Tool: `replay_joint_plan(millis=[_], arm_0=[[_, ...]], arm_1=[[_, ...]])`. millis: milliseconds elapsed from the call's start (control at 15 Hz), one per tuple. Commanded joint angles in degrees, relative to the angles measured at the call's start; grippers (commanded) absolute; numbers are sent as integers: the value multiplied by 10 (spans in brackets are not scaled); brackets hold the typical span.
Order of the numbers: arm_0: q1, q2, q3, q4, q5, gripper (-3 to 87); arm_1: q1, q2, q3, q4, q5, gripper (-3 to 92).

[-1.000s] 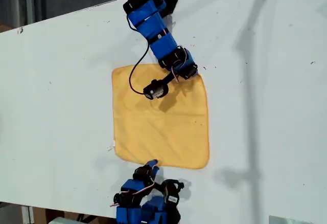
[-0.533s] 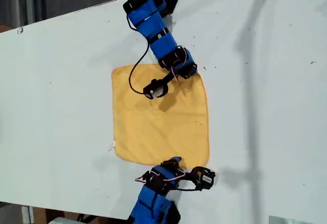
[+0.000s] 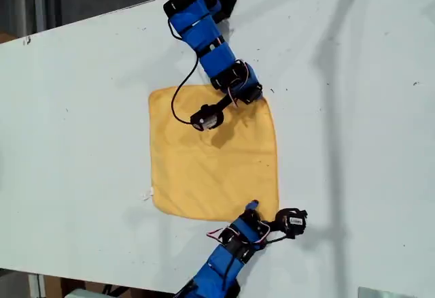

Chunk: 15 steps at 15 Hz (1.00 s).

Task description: Grasp corners of a square towel and fold twice.

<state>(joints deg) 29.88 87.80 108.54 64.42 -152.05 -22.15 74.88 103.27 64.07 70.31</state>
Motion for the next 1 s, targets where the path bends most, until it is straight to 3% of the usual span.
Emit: replay_joint_plan(millis=[0, 200, 467, 533, 600, 667, 800, 933], arm_0=[[28, 11, -13, 9, -73, 240], [48, 22, -16, 37, -119, 230], [56, 28, 106, -137, -122, 211], [55, 30, 131, -174, -121, 159], [52, 30, 150, -203, -120, -4], [45, 26, 154, -213, -100, -4], [25, 11, 113, -173, -46, -4], [-8, -52, -38, -11, 40, -4]], arm_1=[[-11, 11, 16, -2, 7, -1], [-11, 21, 32, -12, 11, -1], [-16, 38, 33, -11, 12, -1], [-17, 43, 36, -11, 15, -1], [-18, 47, 39, -11, 17, -1], [-18, 50, 39, -11, 18, -1], [-18, 54, 40, -11, 19, -1], [-13, 56, 39, -12, 19, -1]])
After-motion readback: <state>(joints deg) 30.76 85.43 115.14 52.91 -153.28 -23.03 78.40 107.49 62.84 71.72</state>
